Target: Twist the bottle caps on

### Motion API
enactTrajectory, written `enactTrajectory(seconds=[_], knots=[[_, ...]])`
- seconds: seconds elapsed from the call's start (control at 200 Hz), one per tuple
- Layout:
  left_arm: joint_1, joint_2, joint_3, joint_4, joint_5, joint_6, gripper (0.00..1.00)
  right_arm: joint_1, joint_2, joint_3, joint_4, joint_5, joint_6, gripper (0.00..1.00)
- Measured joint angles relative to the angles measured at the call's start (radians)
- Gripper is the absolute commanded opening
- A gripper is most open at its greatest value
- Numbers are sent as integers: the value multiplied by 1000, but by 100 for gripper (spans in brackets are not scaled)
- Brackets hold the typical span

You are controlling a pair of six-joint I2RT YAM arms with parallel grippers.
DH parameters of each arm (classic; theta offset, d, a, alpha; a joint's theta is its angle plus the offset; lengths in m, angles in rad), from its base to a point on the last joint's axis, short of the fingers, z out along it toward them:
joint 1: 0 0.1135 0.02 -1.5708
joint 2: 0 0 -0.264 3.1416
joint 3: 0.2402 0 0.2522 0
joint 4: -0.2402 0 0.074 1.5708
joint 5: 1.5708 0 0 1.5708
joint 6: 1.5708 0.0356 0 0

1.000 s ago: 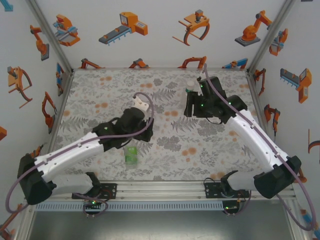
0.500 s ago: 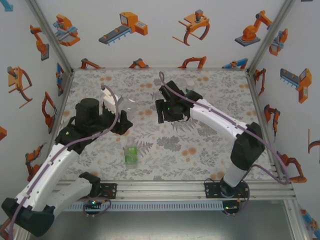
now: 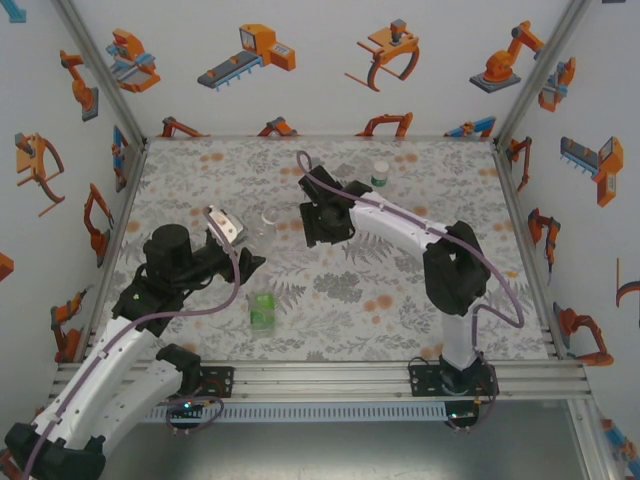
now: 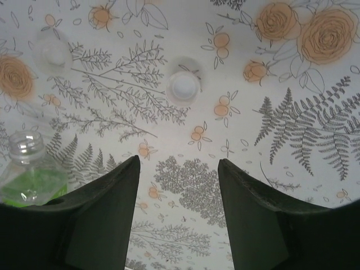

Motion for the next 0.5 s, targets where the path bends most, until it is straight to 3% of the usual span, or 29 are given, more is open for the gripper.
enactTrajectory(seconds=[0.255, 0.496], knots=[[0, -29, 0, 25, -144, -10, 0, 0, 135, 153, -5, 10, -34, 51], [0, -46, -6, 51, -185, -35, 0, 0, 248, 240, -21, 19, -54, 48]])
